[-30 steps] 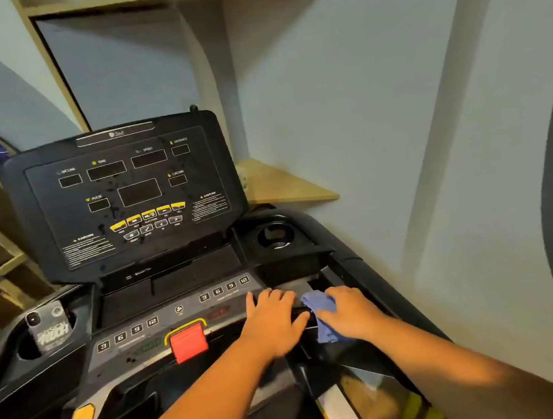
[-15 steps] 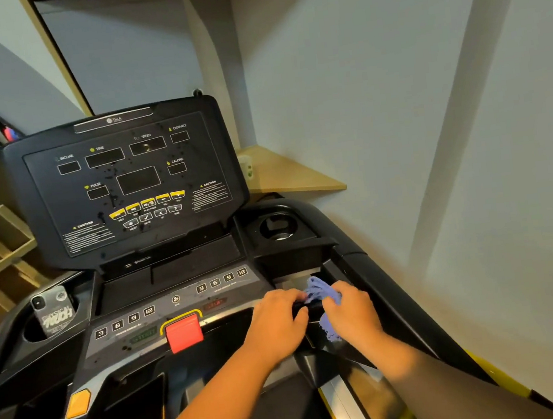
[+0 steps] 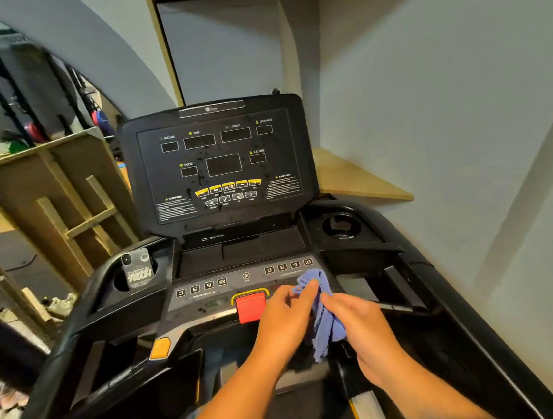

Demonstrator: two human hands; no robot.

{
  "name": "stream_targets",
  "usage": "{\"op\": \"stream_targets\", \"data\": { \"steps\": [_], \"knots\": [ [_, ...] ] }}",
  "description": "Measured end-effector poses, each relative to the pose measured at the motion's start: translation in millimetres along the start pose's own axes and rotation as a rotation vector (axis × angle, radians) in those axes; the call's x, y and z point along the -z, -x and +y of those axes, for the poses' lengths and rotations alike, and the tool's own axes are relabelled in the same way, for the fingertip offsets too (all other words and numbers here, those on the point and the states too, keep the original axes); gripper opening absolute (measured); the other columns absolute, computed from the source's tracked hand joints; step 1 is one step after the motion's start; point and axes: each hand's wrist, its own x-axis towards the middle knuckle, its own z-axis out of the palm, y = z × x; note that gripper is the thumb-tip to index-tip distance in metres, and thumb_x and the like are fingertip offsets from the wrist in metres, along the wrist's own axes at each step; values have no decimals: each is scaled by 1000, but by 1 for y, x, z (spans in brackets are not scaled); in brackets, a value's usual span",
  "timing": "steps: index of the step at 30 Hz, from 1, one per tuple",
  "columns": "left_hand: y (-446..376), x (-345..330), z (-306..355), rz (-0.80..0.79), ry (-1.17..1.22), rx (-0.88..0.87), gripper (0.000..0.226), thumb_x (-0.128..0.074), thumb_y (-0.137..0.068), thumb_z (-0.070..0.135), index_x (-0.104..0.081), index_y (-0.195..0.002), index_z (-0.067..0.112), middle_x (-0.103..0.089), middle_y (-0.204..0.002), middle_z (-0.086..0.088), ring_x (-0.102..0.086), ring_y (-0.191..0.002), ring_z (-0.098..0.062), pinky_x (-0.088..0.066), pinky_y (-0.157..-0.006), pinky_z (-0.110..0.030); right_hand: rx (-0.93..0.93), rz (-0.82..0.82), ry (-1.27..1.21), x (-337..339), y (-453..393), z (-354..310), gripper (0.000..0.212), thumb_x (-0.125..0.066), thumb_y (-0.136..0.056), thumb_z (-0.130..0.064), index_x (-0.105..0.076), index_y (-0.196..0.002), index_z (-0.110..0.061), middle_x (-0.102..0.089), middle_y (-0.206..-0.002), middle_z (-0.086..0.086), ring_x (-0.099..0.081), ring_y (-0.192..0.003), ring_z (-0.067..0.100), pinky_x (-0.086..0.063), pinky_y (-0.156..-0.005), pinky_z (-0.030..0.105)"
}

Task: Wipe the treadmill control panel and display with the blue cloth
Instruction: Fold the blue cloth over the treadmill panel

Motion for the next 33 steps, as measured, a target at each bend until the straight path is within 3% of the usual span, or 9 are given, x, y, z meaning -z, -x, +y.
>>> {"op": "stream_targets", "data": {
  "steps": [5, 9, 14, 17, 21, 23, 28, 31, 33],
  "knots": [
    [11, 42, -3, 104, 25, 23, 27, -57, -99, 35, -67, -96, 10, -68, -88, -6, -63, -74, -16, -45, -60, -23, 12, -59, -13, -41, 10, -6, 24, -60, -97, -17, -80, -86, -17, -77, -93, 8, -72, -97, 31, -52, -95, 49],
    [14, 74, -12, 126, 112, 85, 23, -56, -96, 30, -66, -92, 9, -74, -102, -13, -72, -97, -31, -47, -73, -34, -47, -8, -40, -66, 11, -6, 12, -67, -90, -27, -79, -91, -26, -75, -106, 4, -69, -104, 28, -52, -98, 54],
    [20, 105, -16, 137, 162, 145, 24, -49, -95, 29, -65, -82, 17, -74, -92, -12, -68, -83, -26, -56, -83, -49, -88, -66, -105, -84, 14, -3, 18, -70, -82, -37, -77, -96, -29, -72, -116, 4, -65, -113, 27, -48, -102, 59],
    [22, 122, -16, 117, 305, 198, 36, -45, -93, 23, -73, -69, 22, -72, -81, -9, -67, -82, -28, -55, -84, -49, -127, -126, -171, -86, 20, -7, 19, -61, -96, -27, -74, -107, -18, -75, -112, 8, -69, -107, 30, -50, -100, 60],
    [24, 142, -9, 92, 503, 210, 33, -52, -99, 30, -76, -100, 7, -76, -103, -17, -69, -91, -29, -49, -81, -40, -208, -273, -269, -84, 28, -31, 30, -54, -99, -19, -66, -124, -5, -73, -117, 15, -69, -110, 34, -48, -103, 58],
    [27, 150, 1, 13, 514, 106, 29, -61, -99, 37, -74, -113, 14, -78, -110, -9, -74, -100, -25, -55, -85, -40, -165, -340, -369, -81, 34, -53, 35, -56, -97, -17, -62, -128, -4, -70, -123, 19, -67, -115, 35, -51, -101, 54],
    [23, 151, 17, -155, 399, -90, 31, -67, -96, 8, -65, -126, 15, -76, -118, -9, -73, -109, -29, -57, -96, -48, -133, -565, -636, -68, 32, -69, 78, -91, -70, -30, -59, -136, -3, -57, -140, 24, -55, -130, 39, -48, -105, 52],
    [12, 145, -2, -151, 283, 20, 27, -73, -93, 15, -69, -120, 17, -78, -112, -7, -75, -105, -26, -56, -100, -52, -259, -608, -639, -72, 26, -42, 79, -73, -90, -33, -35, -152, -3, -33, -157, 26, -33, -145, 43, -20, -121, 57],
    [6, 144, -21, -133, 208, 61, 26, -76, -90, 18, -72, -115, 17, -79, -109, -6, -75, -104, -26, -55, -101, -54, -356, -576, -615, -78, 23, -21, 60, -58, -100, -27, -38, -150, -1, -40, -153, 27, -40, -141, 42, -27, -119, 57]
  ]
}}
